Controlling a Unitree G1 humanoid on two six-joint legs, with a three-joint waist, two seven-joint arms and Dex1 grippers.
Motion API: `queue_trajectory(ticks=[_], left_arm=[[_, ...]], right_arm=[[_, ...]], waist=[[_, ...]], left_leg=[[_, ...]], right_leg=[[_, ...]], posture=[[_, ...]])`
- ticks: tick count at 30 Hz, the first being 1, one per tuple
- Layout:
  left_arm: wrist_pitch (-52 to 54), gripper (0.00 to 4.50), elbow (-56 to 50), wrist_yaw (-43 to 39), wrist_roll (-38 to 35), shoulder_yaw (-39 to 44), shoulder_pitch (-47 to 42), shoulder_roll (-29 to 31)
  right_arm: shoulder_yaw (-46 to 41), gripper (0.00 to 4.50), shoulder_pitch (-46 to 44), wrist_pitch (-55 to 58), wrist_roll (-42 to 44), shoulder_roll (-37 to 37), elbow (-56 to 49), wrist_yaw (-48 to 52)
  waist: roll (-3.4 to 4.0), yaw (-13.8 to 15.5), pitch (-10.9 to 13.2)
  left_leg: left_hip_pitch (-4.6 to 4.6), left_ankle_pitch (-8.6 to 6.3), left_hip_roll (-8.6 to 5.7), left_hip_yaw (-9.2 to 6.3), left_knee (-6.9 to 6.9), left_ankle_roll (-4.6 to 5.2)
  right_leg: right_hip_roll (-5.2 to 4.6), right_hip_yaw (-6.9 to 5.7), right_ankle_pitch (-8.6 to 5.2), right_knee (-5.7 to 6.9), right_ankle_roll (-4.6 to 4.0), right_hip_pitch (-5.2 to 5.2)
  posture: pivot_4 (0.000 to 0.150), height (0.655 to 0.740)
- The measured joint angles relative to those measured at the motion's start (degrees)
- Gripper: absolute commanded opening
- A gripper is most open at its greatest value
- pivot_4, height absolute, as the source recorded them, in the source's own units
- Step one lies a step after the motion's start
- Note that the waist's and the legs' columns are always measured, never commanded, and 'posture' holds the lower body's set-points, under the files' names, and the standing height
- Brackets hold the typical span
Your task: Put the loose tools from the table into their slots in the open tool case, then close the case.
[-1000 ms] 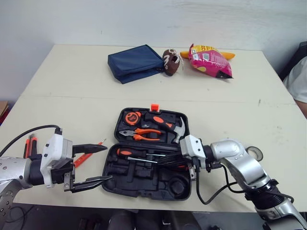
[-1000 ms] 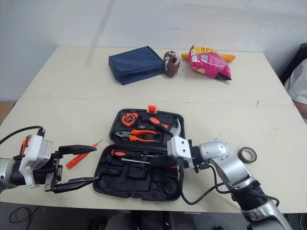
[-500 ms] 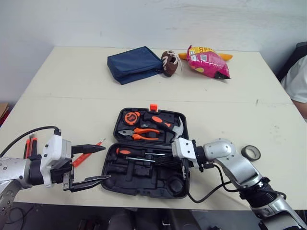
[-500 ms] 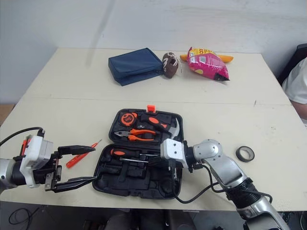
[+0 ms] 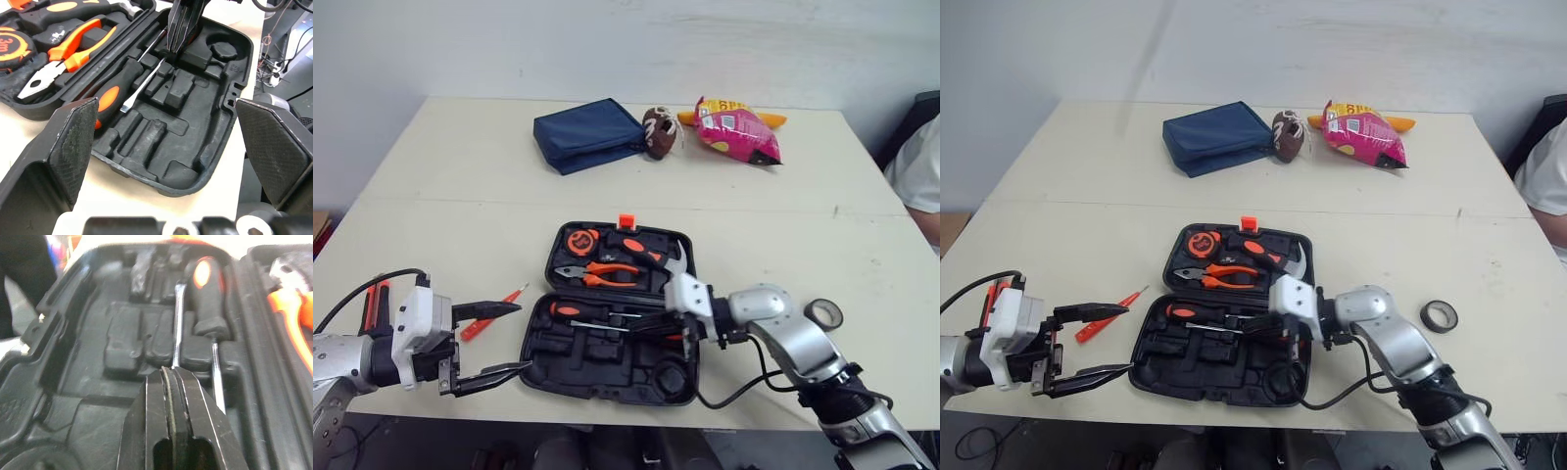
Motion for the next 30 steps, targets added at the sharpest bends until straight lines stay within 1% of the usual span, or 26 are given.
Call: queue_trajectory(ticks=[3,5,6,8,10,13,16,19,21,22,25,26,28,30], left_arm=[[-0.3,4.5,3.6,0.3,0.6,3.5,0.1,0.2],[-0.3,4.5,6.6,0.8,1.2,6.4,0.2,0.5],[-0.4,4.5,8.3,1.1,1.6,8.1,0.3,0.6],[-1.2,4.5,12.1,2.0,2.6,11.7,0.5,0.7],[-3.2,4.5,18.1,2.5,4.5,15.7,0.9,1.4],[-8.3,4.5,30.8,4.2,8.1,22.9,1.4,2.6],[-14.2,4.5,41.6,6.8,10.7,25.6,-0.8,3.9],[-19.2,4.5,51.8,9.0,12.6,27.3,-2.0,6.6],[-22.9,4.5,58.3,11.1,14.5,27.6,-1.7,8.5],[-24.6,4.5,61.9,12.3,15.4,28.1,-0.9,9.0],[-26.5,4.5,66.7,14.3,15.7,28.9,0.1,8.9],[-27.0,4.5,67.3,14.9,15.7,28.9,0.2,8.9],[-27.6,4.5,67.7,15.4,15.7,28.8,0.4,8.9],[-27.7,4.5,67.6,15.7,15.9,28.2,0.7,8.9]], right_arm=[[-10.5,0.06,1.4,-3.1,7.6,-2.0,-0.6,2.8],[-16.1,0.65,2.1,-3.1,10.2,-5.4,-0.3,3.1],[-18.5,0.87,3.2,-3.8,10.3,-7.3,0.3,3.7],[-22.6,1.85,6.4,-8.0,9.6,-10.7,2.9,5.5],[-27.2,2.87,10.6,-14.9,7.6,-12.1,7.5,6.1],[-36.0,4.44,16.3,-26.9,3.2,-13.4,18.8,3.7],[-39.9,4.48,20.7,-34.8,2.6,-13.6,23.8,4.4],[-42.8,4.48,23.2,-39.3,2.7,-14.6,28.3,5.1],[-45.3,4.48,25.0,-42.3,2.5,-17.3,34.2,5.0],[-47.8,4.48,26.5,-44.1,2.3,-19.7,39.6,4.7],[-52.8,4.48,28.6,-46.6,2.3,-23.2,49.9,3.6],[-53.6,4.48,28.9,-47.3,2.3,-23.7,52.0,3.6],[-53.8,4.48,28.7,-48.9,2.3,-24.4,54.5,3.6],[-53.8,4.48,28.2,-49.4,2.4,-24.2,55.3,3.5]], waist=[[0.05,0.1,0.0],[0.06,0.1,0.0],[0.05,0.2,0.0],[0.04,0.3,0.1],[0.0,0.4,0.1],[0.06,0.1,0.1],[0.02,0.0,0.1],[0.02,-0.3,0.2],[0.05,-0.3,0.2],[0.1,-0.2,0.2],[-0.03,-0.2,0.2],[-0.13,-0.2,0.1],[-0.23,-0.2,0.1],[-0.14,-0.4,0.1]], left_leg=[[-0.01,-0.05,0.01,0.0,-0.02,0.0],[-0.01,-0.07,0.01,0.0,-0.04,0.01],[-0.01,-0.07,0.0,-0.01,-0.07,0.01],[-0.01,-0.09,0.0,-0.01,-0.11,0.02],[-0.01,-0.09,0.0,0.0,-0.17,0.01],[-0.01,-0.15,-0.01,0.05,-0.18,0.02],[0.04,-0.14,0.01,0.04,-0.23,-0.01],[0.1,-0.12,0.01,0.07,-0.27,-0.01],[0.11,-0.13,-0.04,0.09,-0.32,-0.01],[0.13,-0.15,-0.09,0.12,-0.41,0.0],[0.18,-0.21,-0.06,0.11,-0.53,-0.1],[0.19,-0.29,-0.03,0.06,-0.56,-0.32],[0.23,-0.32,0.01,0.02,-0.57,-0.5],[0.28,-0.31,0.0,0.04,-0.57,-0.51]], right_leg=[[0.02,-0.01,-0.01,-0.08,0.01,0.0],[0.01,-0.01,-0.01,-0.13,0.01,0.0],[0.01,-0.02,-0.01,-0.18,0.01,0.0],[0.02,-0.03,-0.01,-0.25,0.01,0.0],[0.04,-0.04,-0.03,-0.33,0.0,0.0],[0.02,-0.01,-0.06,-0.38,0.0,-0.01],[0.03,-0.03,-0.06,-0.37,0.0,0.01],[-0.01,-0.01,-0.06,-0.37,0.0,0.03],[-0.1,-0.01,-0.06,-0.38,0.0,0.02],[-0.16,-0.01,-0.06,-0.44,-0.01,0.02],[-0.16,-0.06,-0.17,-0.46,-0.19,0.01],[-0.13,-0.11,-0.19,-0.45,-0.24,0.01],[-0.08,-0.15,-0.21,-0.41,-0.27,0.04],[-0.08,-0.11,-0.2,-0.38,-0.26,0.06]], posture=[[0.15,0.74],[0.15,0.74],[0.15,0.74],[0.15,0.74],[0.15,0.74],[0.15,0.74],[0.15,0.74],[0.15,0.74],[0.15,0.74],[0.15,0.74],[0.15,0.74],[0.15,0.74],[0.15,0.74],[0.15,0.74]])
